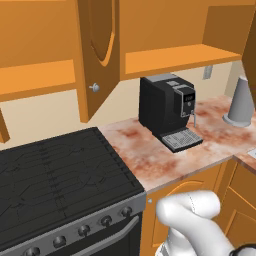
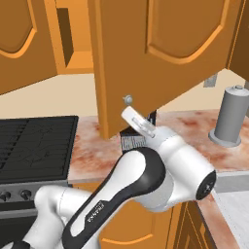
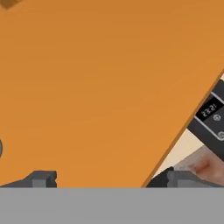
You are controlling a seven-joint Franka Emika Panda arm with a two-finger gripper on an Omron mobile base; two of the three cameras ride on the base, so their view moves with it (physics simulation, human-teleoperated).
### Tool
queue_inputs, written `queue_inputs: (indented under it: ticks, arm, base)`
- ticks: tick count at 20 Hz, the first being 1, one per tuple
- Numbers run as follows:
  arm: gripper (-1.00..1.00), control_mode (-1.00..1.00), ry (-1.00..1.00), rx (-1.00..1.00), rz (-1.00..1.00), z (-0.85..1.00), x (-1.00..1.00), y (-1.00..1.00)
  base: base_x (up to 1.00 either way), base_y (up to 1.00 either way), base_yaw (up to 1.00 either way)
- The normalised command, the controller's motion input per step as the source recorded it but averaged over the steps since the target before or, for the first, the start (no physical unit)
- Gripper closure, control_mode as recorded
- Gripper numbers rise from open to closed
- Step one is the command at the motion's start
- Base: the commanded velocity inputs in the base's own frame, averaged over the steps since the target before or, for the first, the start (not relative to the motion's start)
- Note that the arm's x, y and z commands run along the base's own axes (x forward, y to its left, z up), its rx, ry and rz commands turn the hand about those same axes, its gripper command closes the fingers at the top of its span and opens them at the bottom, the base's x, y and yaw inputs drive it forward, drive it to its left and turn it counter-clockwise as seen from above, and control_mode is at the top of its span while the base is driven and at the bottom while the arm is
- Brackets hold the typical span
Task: Close all open cabinet doors.
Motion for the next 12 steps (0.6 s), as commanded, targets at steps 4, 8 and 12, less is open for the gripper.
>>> queue_inputs:
  ticks: [4, 8, 12]
  arm:
    - [-1.00, -1.00, 0.03, 0.00, -0.21, 0.01, 0.61, 0.45]
    - [-1.00, -1.00, 0.03, 0.00, -0.20, 0.04, 0.68, 0.45]
    - [-1.00, -1.00, 0.04, 0.00, -0.19, 0.08, 0.69, 0.38]
  base:
    - [0.00, 0.00, 0.00]
    - [0.00, 0.00, 0.00]
    - [0.00, 0.00, 0.00]
